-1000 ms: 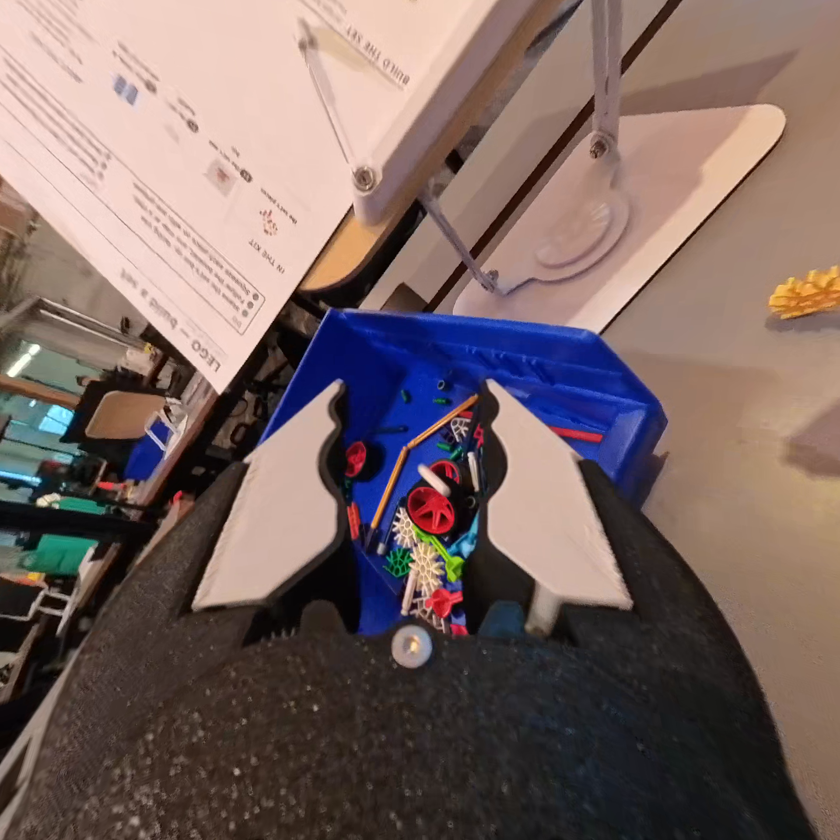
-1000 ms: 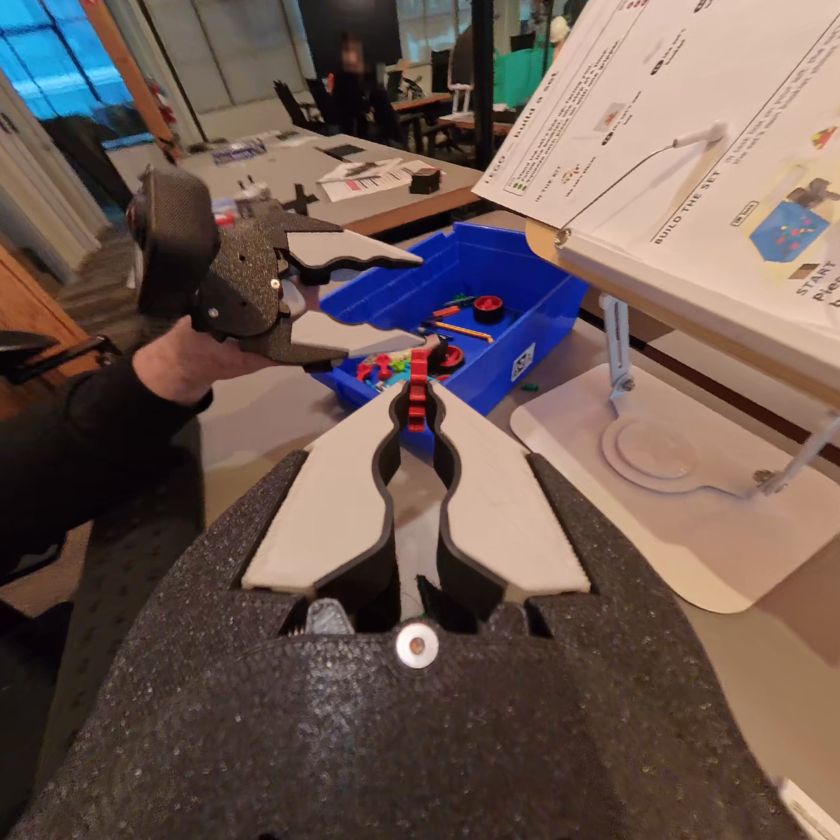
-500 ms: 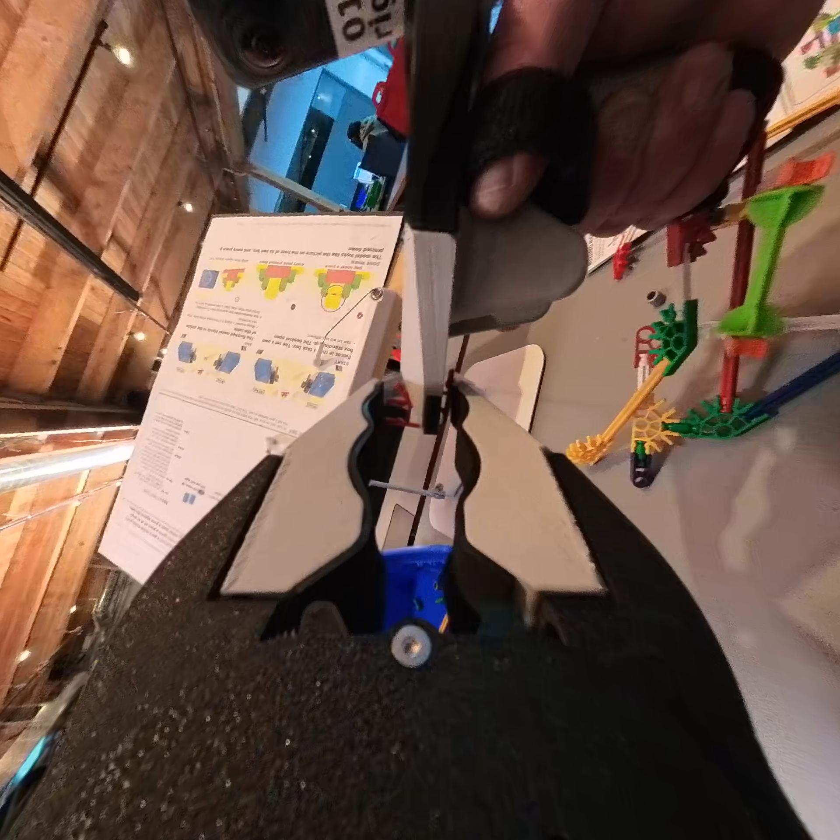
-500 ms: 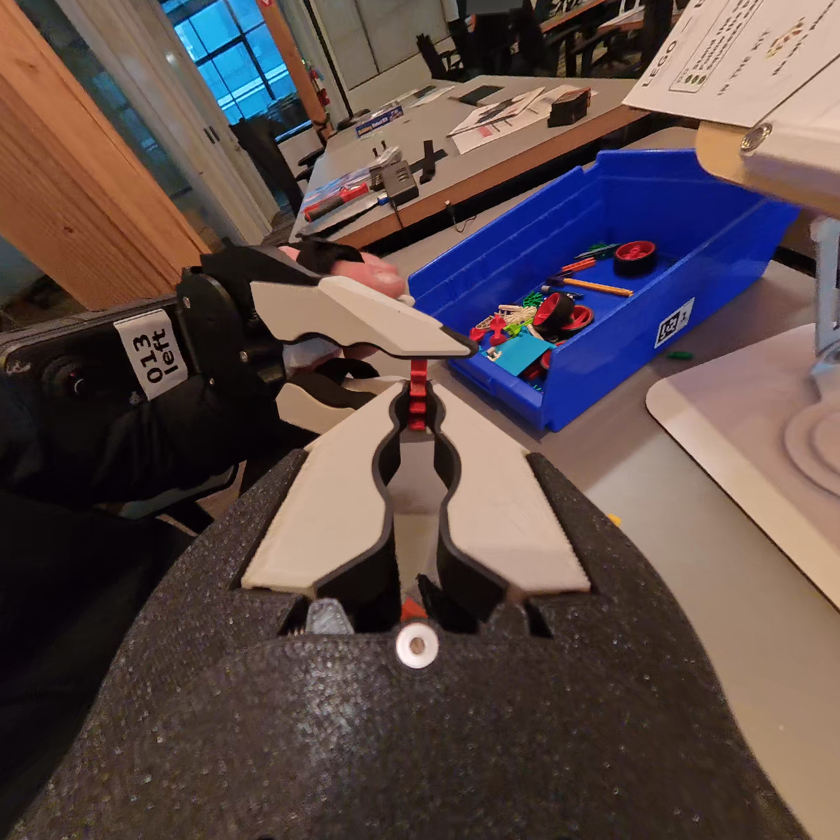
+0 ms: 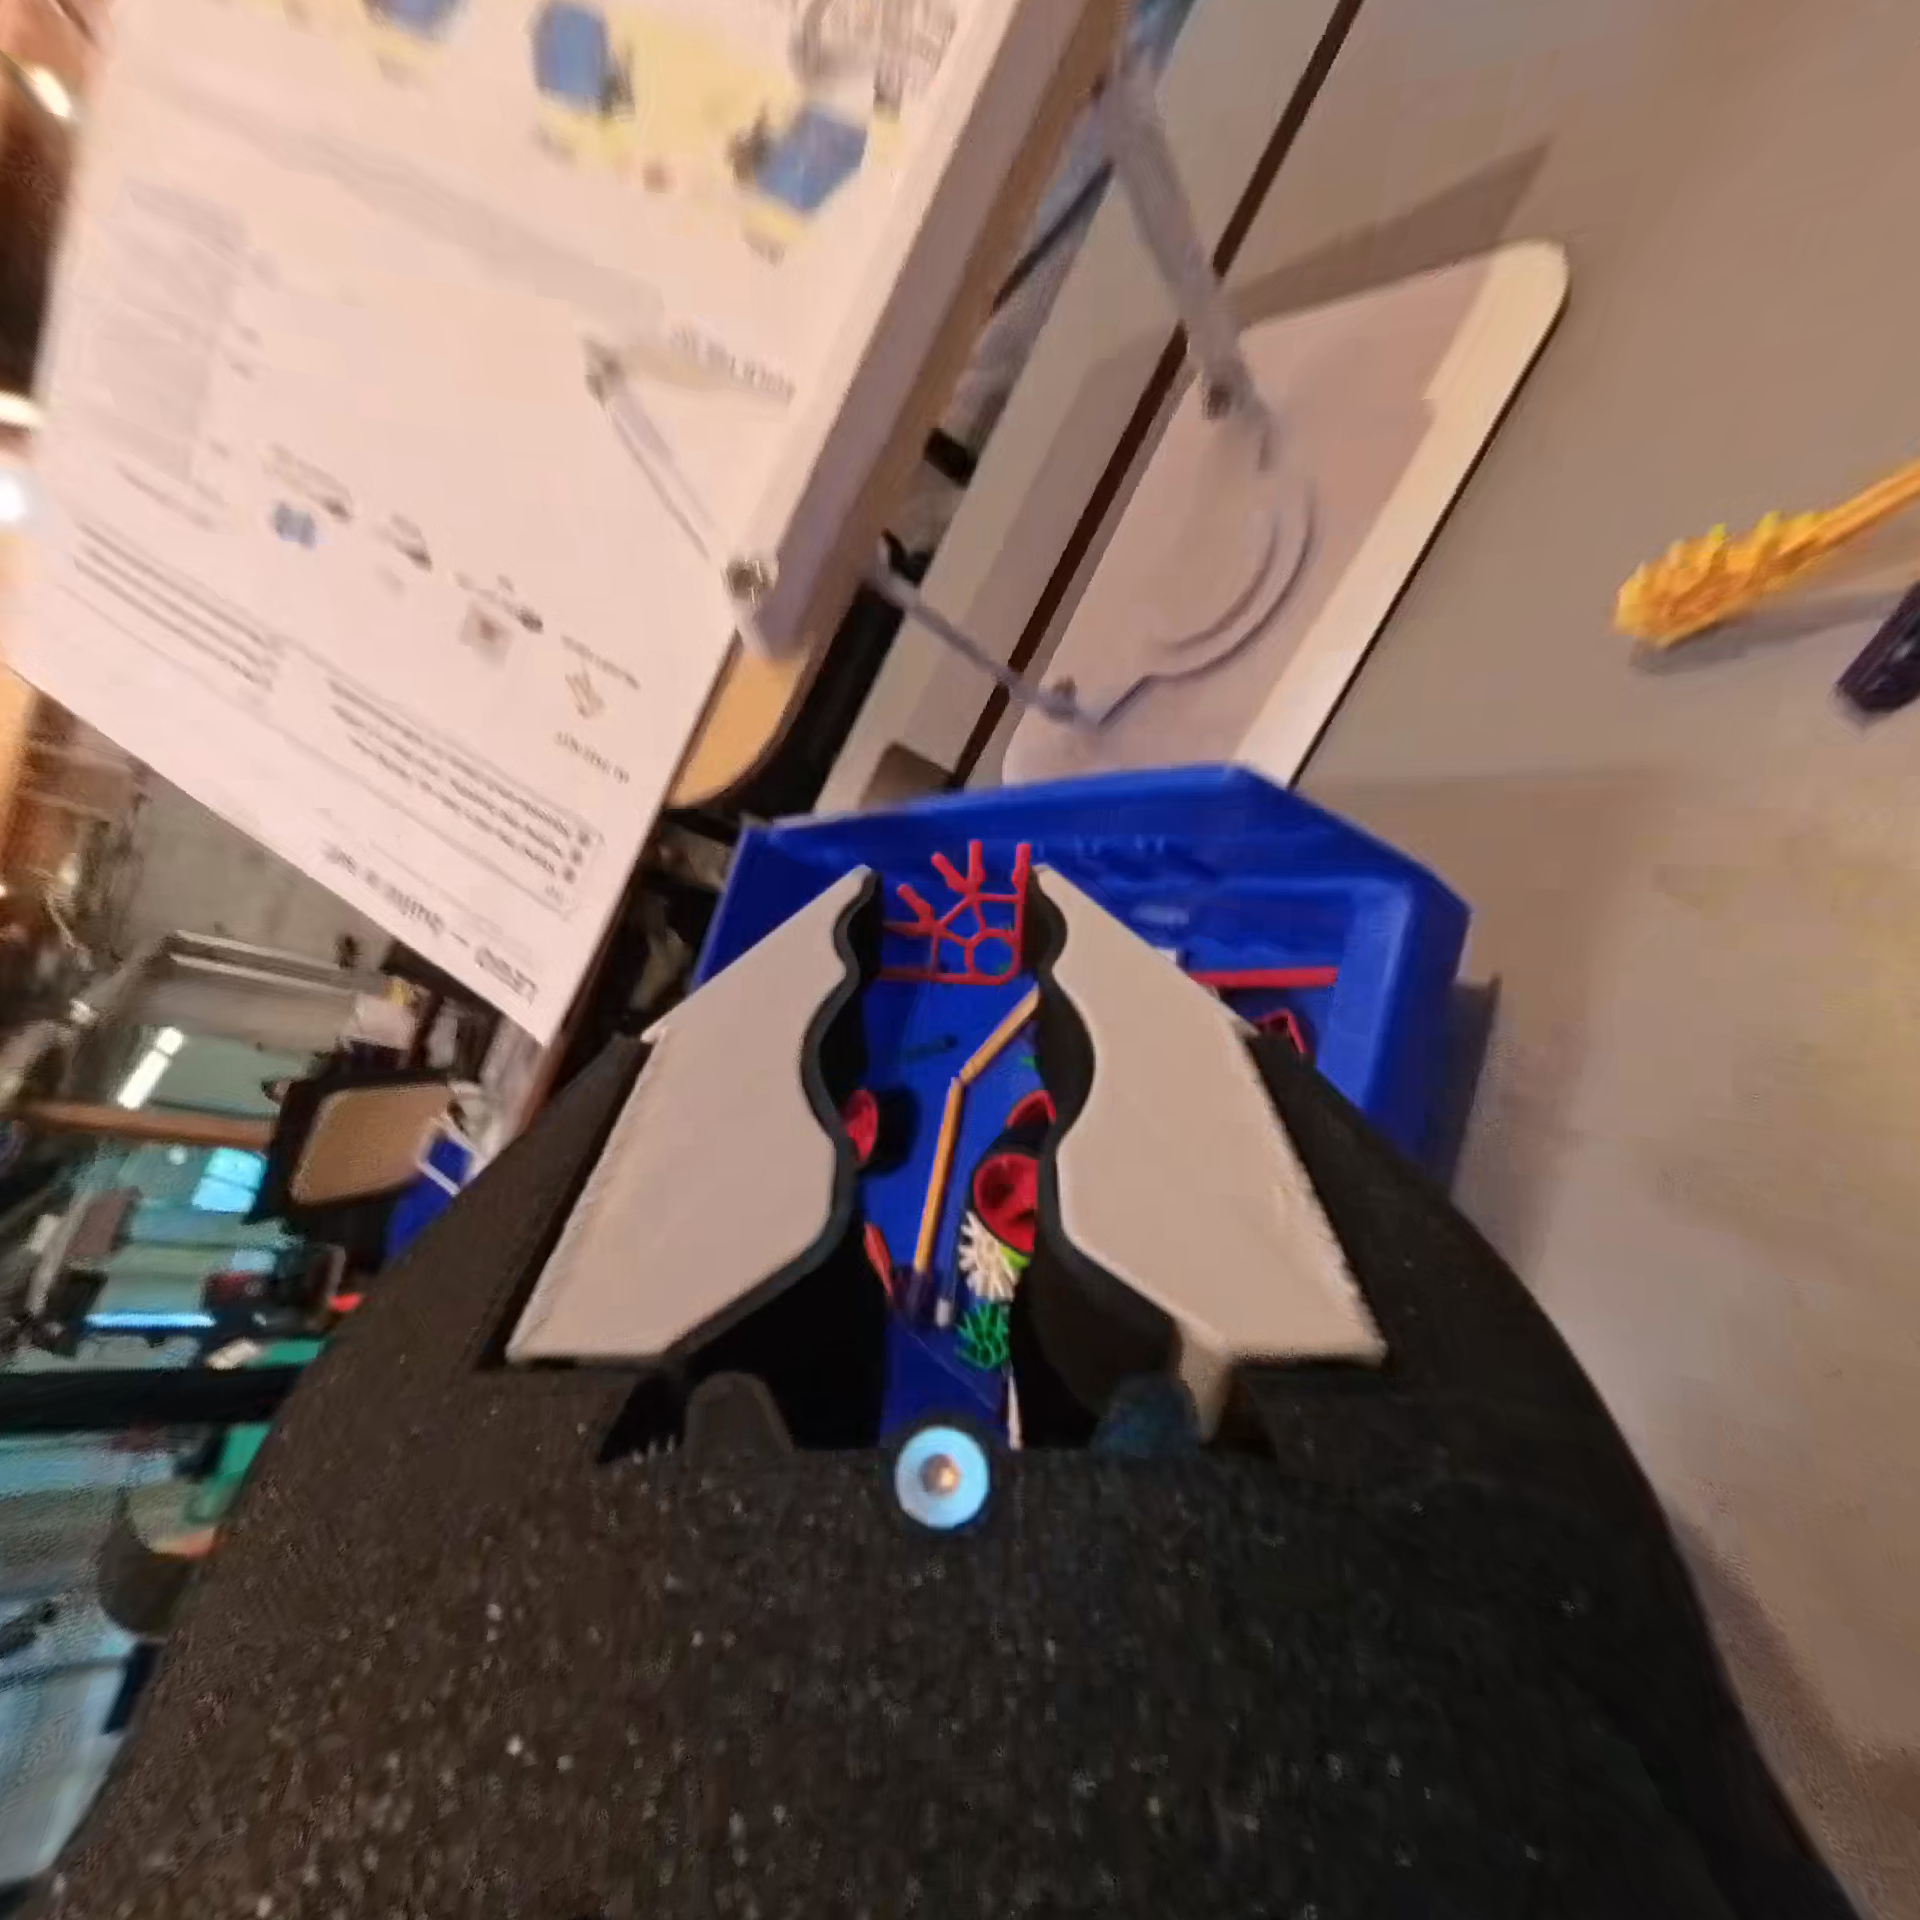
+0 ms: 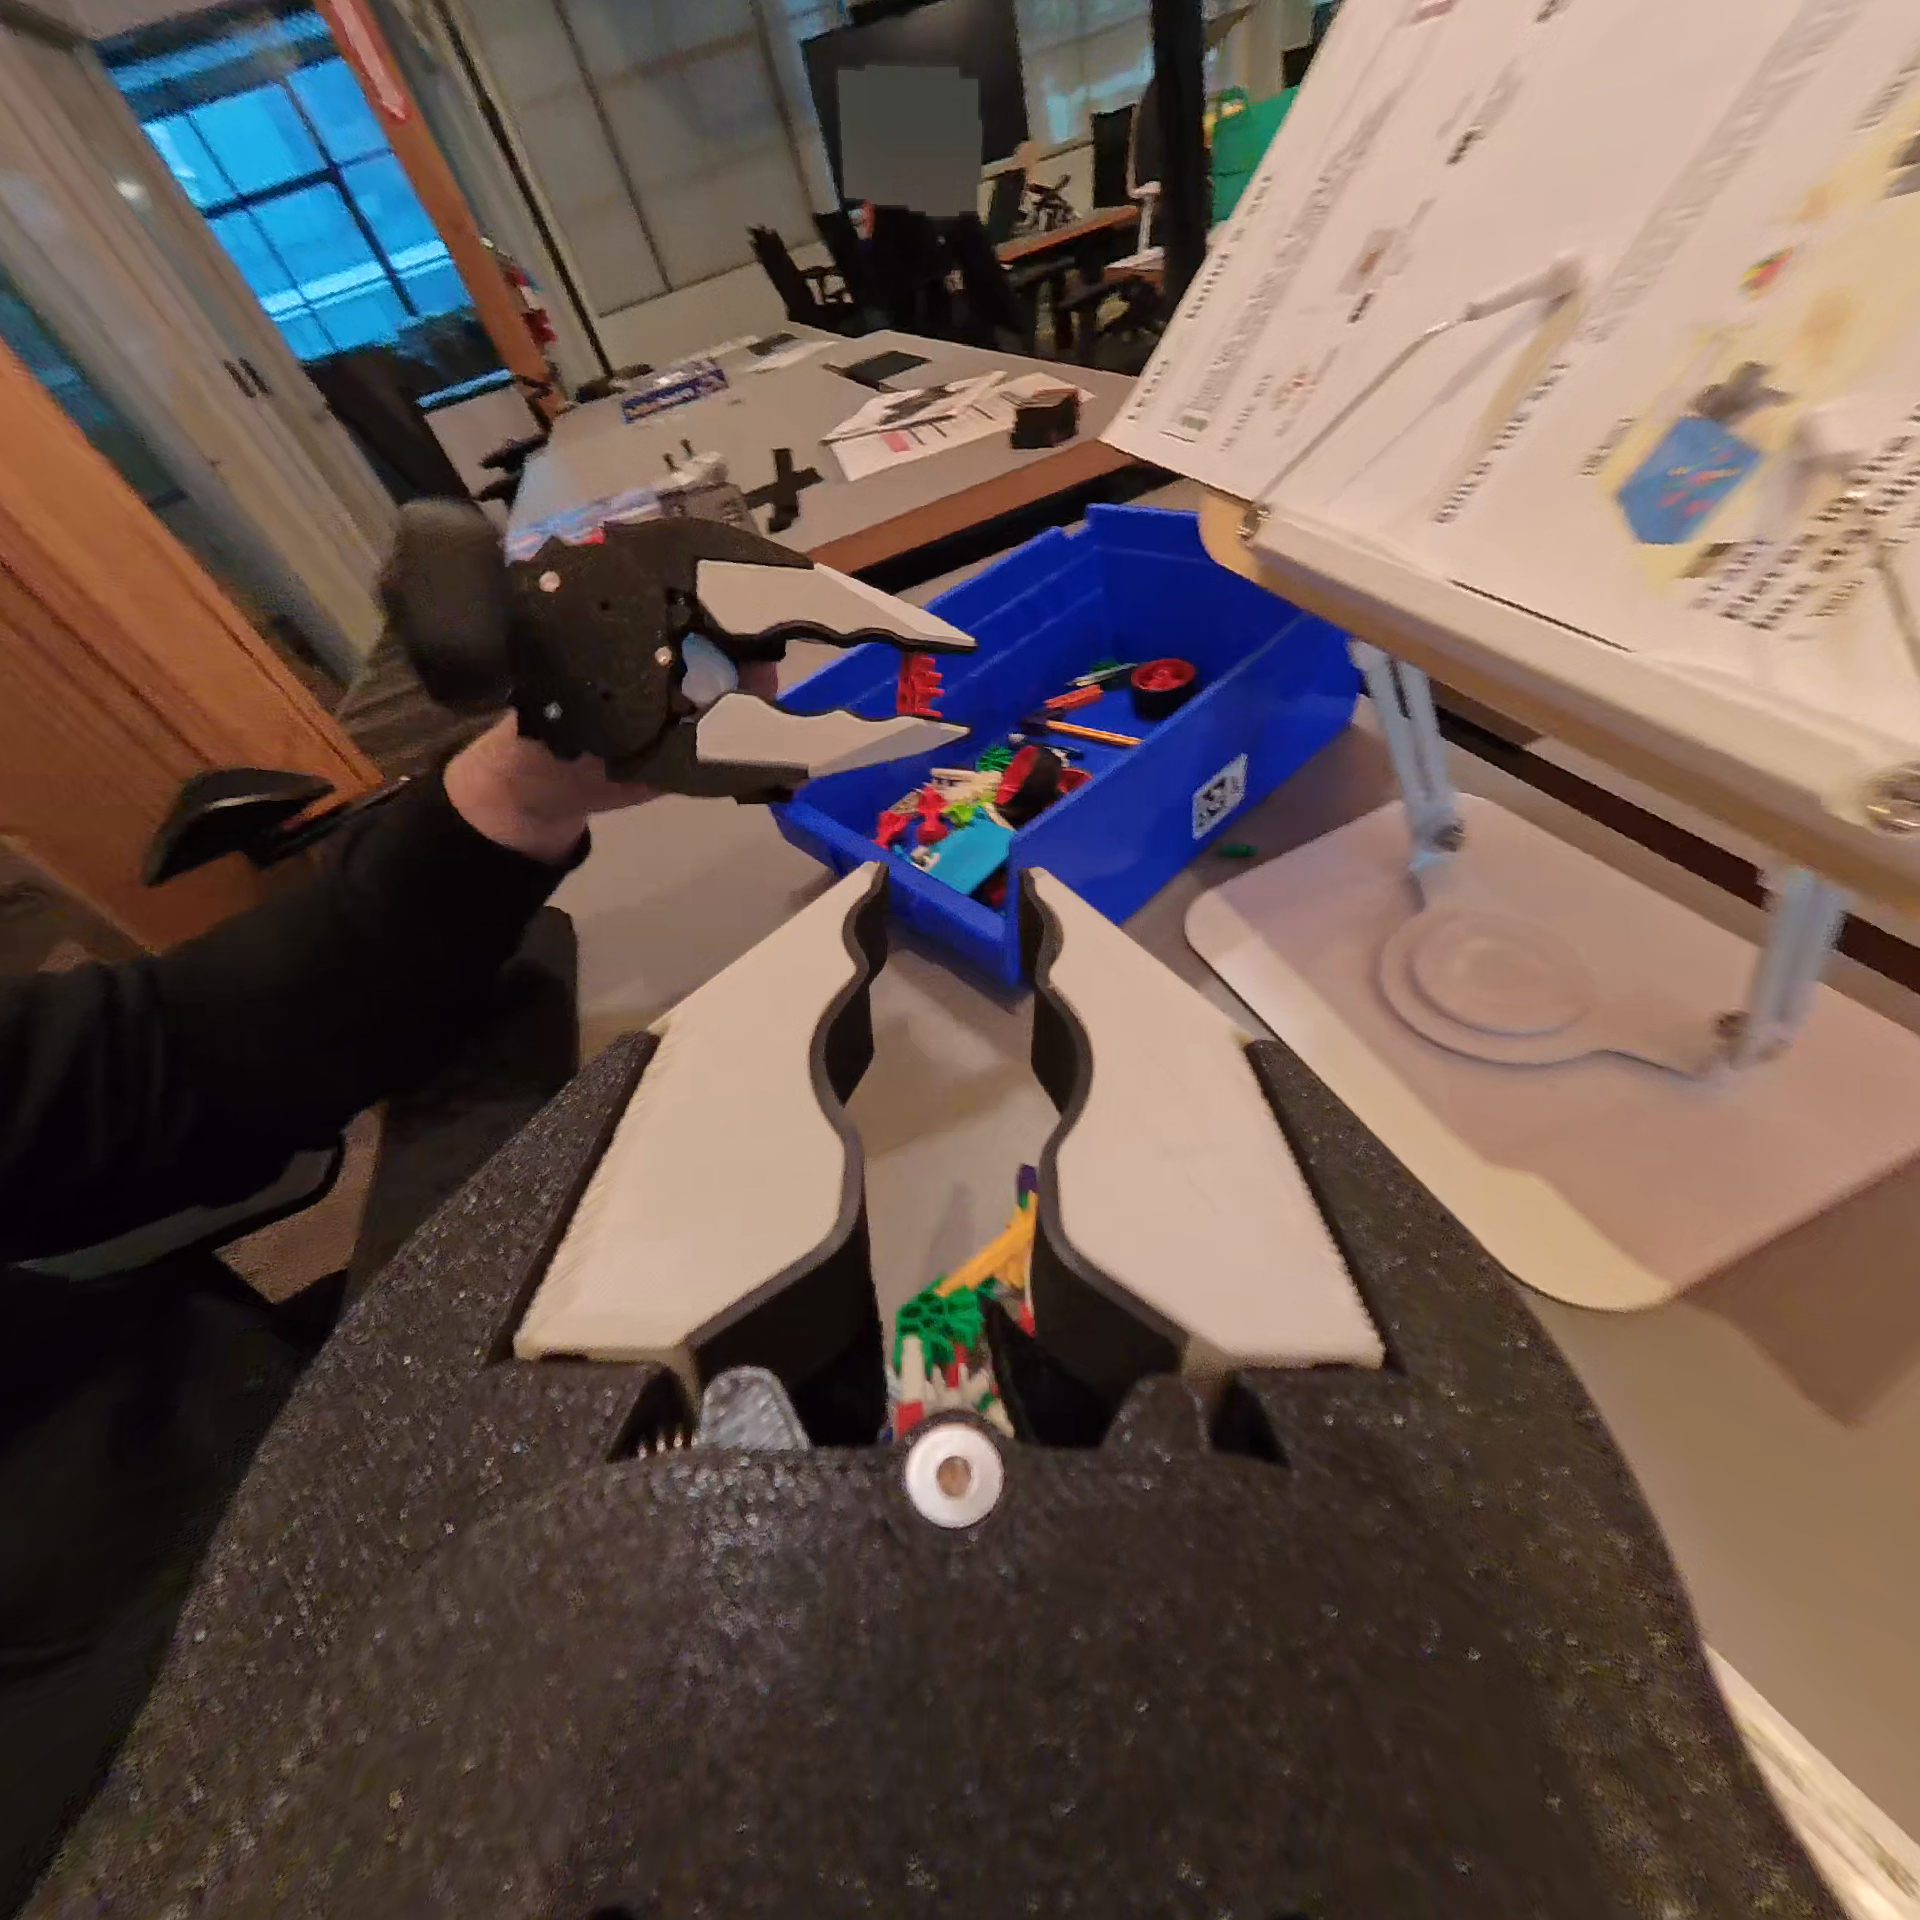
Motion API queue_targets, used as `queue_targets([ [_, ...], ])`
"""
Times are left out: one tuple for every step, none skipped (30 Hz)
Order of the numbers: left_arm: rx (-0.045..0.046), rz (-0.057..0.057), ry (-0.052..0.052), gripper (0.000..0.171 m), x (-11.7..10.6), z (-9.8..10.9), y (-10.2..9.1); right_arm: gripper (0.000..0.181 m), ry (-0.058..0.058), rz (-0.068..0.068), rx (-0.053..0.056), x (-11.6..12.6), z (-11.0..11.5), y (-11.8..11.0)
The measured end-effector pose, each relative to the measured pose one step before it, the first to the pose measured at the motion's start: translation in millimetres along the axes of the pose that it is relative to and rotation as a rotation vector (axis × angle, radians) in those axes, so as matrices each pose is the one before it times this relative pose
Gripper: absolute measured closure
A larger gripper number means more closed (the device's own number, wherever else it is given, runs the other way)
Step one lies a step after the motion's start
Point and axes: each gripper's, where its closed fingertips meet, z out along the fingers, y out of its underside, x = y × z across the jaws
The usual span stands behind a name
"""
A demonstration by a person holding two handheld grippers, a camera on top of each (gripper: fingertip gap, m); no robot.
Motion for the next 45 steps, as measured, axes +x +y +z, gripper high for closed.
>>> queue_targets([
  [-0.06291,-0.0630,0.0446,0.143,2.42,6.61,18.78,0.159,0.0189,-0.0003,-0.0044,4.80,-5.38,0.93],
  [-0.05355,-0.0524,0.0041,0.127,-4.48,6.53,17.24,0.159,0.0279,-0.0110,-0.0137,5.47,-4.82,2.62],
  [-0.03375,-0.0215,-0.0162,0.116,-5.48,3.74,12.44,0.158,0.0396,-0.0231,-0.0300,6.75,-4.15,5.25],
  [-0.03619,-0.0113,0.0124,0.105,-0.24,2.35,9.36,0.158,0.0355,-0.0214,-0.0415,5.87,-2.87,7.61],
  [-0.01516,-0.0058,-0.0022,0.097,-1.14,-0.05,2.76,0.158,0.0124,-0.0162,-0.0445,2.15,-1.45,8.63],
  [0.02000,0.0059,-0.0121,0.095,-1.14,-3.57,-4.77,0.156,-0.0081,-0.0087,-0.0312,-0.98,-0.23,7.08],
  [0.03566,0.0075,0.0080,0.094,2.76,-4.76,-10.10,0.156,-0.0070,-0.0027,-0.0263,-0.58,0.54,6.32],
  [0.04295,0.0093,0.0209,0.094,6.20,-5.20,-13.98,0.156,-0.0097,-0.0097,-0.0349,-1.40,1.44,7.37],
  [0.04887,0.0187,0.0237,0.096,9.46,-4.76,-15.63,0.156,-0.0127,-0.0176,-0.0348,-2.58,2.03,7.28],
  [0.05336,0.0304,0.0527,0.098,15.38,-3.72,-19.14,0.156,-0.0221,-0.0226,-0.0355,-4.84,2.64,7.30],
  [0.05176,0.0356,0.0848,0.101,21.65,-0.88,-18.12,0.156,-0.0217,-0.0206,-0.0372,-5.17,3.30,7.40],
  [0.04508,0.0408,0.0971,0.104,24.20,2.50,-16.93,0.156,-0.0124,-0.0209,-0.0332,-3.92,3.44,6.63],
  [0.03686,0.0486,0.0928,0.108,23.85,5.96,-14.76,0.156,-0.0137,-0.0186,-0.0265,-4.10,3.36,5.28],
  [0.02255,0.0495,0.0918,0.111,22.34,9.54,-11.53,0.156,-0.0219,-0.0125,-0.0256,-4.97,3.52,4.87],
  [0.00301,0.0410,0.0702,0.114,16.72,11.74,-7.80,0.156,-0.0128,-0.0169,-0.0268,-3.43,3.53,4.76],
  [-0.01312,0.0331,0.0428,0.115,11.18,12.49,-3.09,0.157,0.0085,-0.0116,-0.0186,0.64,2.78,3.60],
  [-0.01972,0.0351,0.0357,0.117,7.86,12.99,-1.13,0.156,-0.0050,0.0014,-0.0128,-0.21,2.22,2.95],
  [-0.01385,0.0401,0.0212,0.121,6.76,10.96,0.16,0.157,-0.0114,0.0011,-0.0077,-0.84,1.59,2.36],
  [-0.00963,0.0275,0.0183,0.126,3.97,9.97,0.59,0.157,-0.0043,0.0013,-0.0042,0.24,1.21,1.72],
  [-0.00451,0.0069,0.0196,0.134,4.06,8.37,0.08,0.157,-0.0064,0.0037,-0.0042,-0.30,1.02,1.35],
  [-0.00029,0.0107,0.0244,0.150,5.36,6.71,-1.00,0.156,-0.0144,-0.0055,-0.0089,-2.34,0.92,2.24],
  [-0.00012,0.0175,-0.0116,0.157,-0.42,3.67,-0.76,0.156,-0.0115,-0.0105,-0.0126,-2.44,0.85,2.97],
  [0.00551,0.0091,-0.0092,0.157,-1.70,0.85,-2.19,0.156,-0.0123,-0.0055,-0.0127,-2.50,0.68,2.93],
  [0.00031,0.0034,-0.0084,0.158,-2.21,-0.68,-0.90,0.156,-0.0144,-0.0088,-0.0112,-3.12,0.95,2.78],
  [0.00203,0.0301,-0.0543,0.158,-6.38,-2.77,-0.31,0.156,0.0001,-0.0090,-0.0060,-0.76,0.97,1.66],
  [0.01132,0.0362,-0.0548,0.158,-6.70,-3.68,-3.27,0.156,0.0018,0.0039,-0.0097,0.25,1.31,1.79],
  [0.00712,0.0155,-0.0402,0.158,-6.76,-3.55,-2.90,0.155,0.0067,0.0037,-0.0167,1.23,1.86,3.10],
  [-0.00855,0.0268,-0.0720,0.159,-8.97,-4.18,-2.03,0.154,0.0092,0.0017,-0.0083,1.67,1.61,1.75],
  [-0.01508,0.0595,-0.0680,0.159,-7.47,-2.61,-0.82,0.155,-0.0097,0.0110,0.0215,-0.59,0.07,-3.53],
  [0.00053,0.0499,-0.0414,0.159,-3.07,-2.22,-2.92,0.156,-0.0158,0.0039,0.0102,-1.88,0.31,-1.30],
  [0.00952,0.0292,-0.0430,0.160,-3.41,-1.71,-3.56,0.158,-0.0118,0.0016,0.0059,-1.27,0.44,-0.12],
  [-0.00375,0.0347,-0.0595,0.159,-5.66,-0.77,-1.40,0.159,-0.0138,0.0072,0.0140,-0.64,0.40,-0.67],
  [-0.01164,0.0534,-0.0568,0.159,-5.55,-0.66,0.45,0.160,-0.0174,0.0124,0.0152,-0.45,0.57,-0.39],
  [0.00027,0.0271,-0.0263,0.160,-2.93,-0.37,-0.66,0.161,-0.0118,0.0047,0.0064,-0.08,0.27,0.58],
  [0.00139,-0.0059,-0.0114,0.160,-1.79,0.19,-0.71,0.162,0.0103,-0.0128,0.0075,1.88,-0.71,-0.72],
  [-0.00636,0.0040,-0.0208,0.160,-2.11,1.17,1.73,0.163,0.0074,-0.0150,0.0140,0.06,-0.75,-2.24],
  [0.00188,-0.0184,-0.0019,0.159,-0.51,1.40,0.75,0.163,0.0043,-0.0257,0.0136,-1.34,-0.46,-2.21],
  [0.00629,-0.0472,0.0134,0.159,-0.79,0.23,0.82,0.164,0.0354,-0.0428,0.0173,2.02,-0.61,-2.85],
  [0.00355,-0.0540,0.0197,0.158,-0.89,-0.38,1.43,0.165,0.0319,-0.0212,0.0022,2.15,-0.14,-1.19],
  [0.01529,-0.0646,0.0356,0.155,0.13,-1.22,-0.75,0.167,0.0224,-0.0165,-0.0023,1.40,0.84,-0.17],
  [0.00923,-0.0730,0.0345,0.145,-1.29,-2.51,-0.48,0.175,0.0412,-0.0255,-0.0045,4.85,0.87,0.50],
  [0.01592,-0.0525,0.0352,0.142,-0.21,-3.45,-1.46,0.176,0.0347,-0.0280,-0.0019,3.84,0.03,-0.22],
  [0.01318,-0.0402,0.0520,0.137,2.74,-3.05,-1.06,0.176,0.0223,-0.0458,0.0018,0.25,-0.11,-1.86],
  [-0.00920,-0.0283,0.0371,0.133,1.84,-2.59,0.24,0.176,0.0232,-0.0307,-0.0025,0.37,0.47,-2.21],
  [-0.01027,0.0007,0.0041,0.132,-1.24,-2.49,-0.42,0.176,0.0317,-0.0152,-0.0054,2.60,0.89,-2.17],
])
